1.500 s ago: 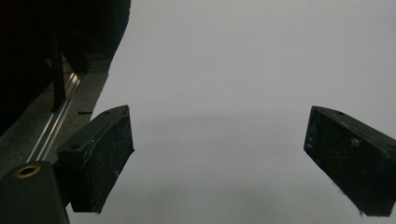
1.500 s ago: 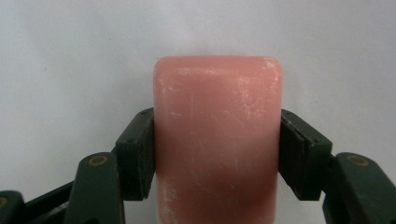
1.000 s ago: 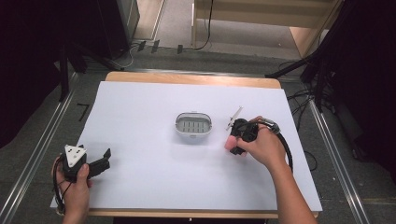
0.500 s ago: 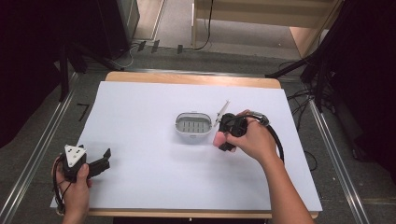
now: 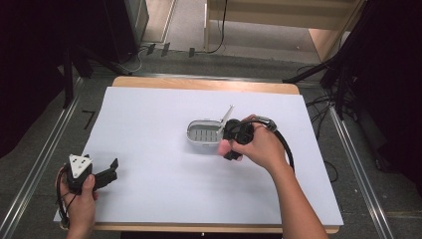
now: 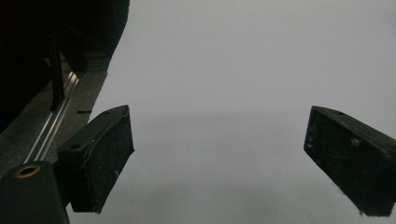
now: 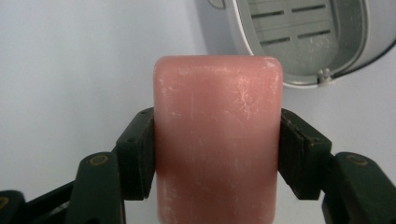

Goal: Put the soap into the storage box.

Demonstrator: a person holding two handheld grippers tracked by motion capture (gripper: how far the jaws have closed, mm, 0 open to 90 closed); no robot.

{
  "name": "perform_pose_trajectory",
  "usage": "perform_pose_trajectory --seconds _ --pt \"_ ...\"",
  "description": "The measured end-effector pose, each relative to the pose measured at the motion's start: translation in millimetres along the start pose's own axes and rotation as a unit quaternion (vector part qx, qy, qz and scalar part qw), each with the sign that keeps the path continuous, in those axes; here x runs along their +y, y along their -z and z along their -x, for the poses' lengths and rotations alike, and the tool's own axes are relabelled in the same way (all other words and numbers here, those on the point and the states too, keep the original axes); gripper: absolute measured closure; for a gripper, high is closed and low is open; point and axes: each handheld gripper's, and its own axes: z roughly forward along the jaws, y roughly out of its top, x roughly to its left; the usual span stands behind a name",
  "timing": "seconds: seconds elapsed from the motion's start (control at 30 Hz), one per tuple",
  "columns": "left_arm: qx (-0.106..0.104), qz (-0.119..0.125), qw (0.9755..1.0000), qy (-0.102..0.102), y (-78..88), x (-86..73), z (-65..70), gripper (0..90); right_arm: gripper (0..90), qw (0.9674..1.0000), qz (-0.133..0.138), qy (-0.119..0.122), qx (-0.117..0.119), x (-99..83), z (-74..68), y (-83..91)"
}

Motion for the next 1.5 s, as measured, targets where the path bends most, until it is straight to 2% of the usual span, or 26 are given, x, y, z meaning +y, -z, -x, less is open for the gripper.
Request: perform_pose_trajectory --seconds 0.33,0.7,1.0,1.27,1.3,1.5 --pt "-0.001 0.0 1.0 0.0 -0.2 0.0 -0.1 8.9 38.8 0.9999 0.001 0.015 0.007 20.3 -3.3 1.8" --pt "-0.001 -0.001 1.0 0.0 -0.5 0.1 0.0 8.9 38.8 0.9994 0.004 0.035 0.001 41.3 0.1 1.4" --pt "-0.003 -0.003 1.0 0.003 -0.6 0.3 -0.5 8.9 38.7 0.999 0.014 0.043 -0.003 51.3 9.3 0.9" --pt "-0.003 -0.005 1.0 0.004 -0.8 0.4 -0.8 8.9 38.7 0.9984 0.009 0.056 -0.001 63.7 15.6 -4.1" --pt "-0.004 -0.005 1.0 0.005 -0.8 0.5 -1.0 8.9 38.7 0.9978 0.007 0.066 -0.003 66.7 19.2 -6.3" --pt "-0.006 -0.006 0.9999 0.009 -1.1 0.6 -1.8 8.9 38.7 0.9978 -0.002 0.066 -0.003 71.8 26.7 -11.0"
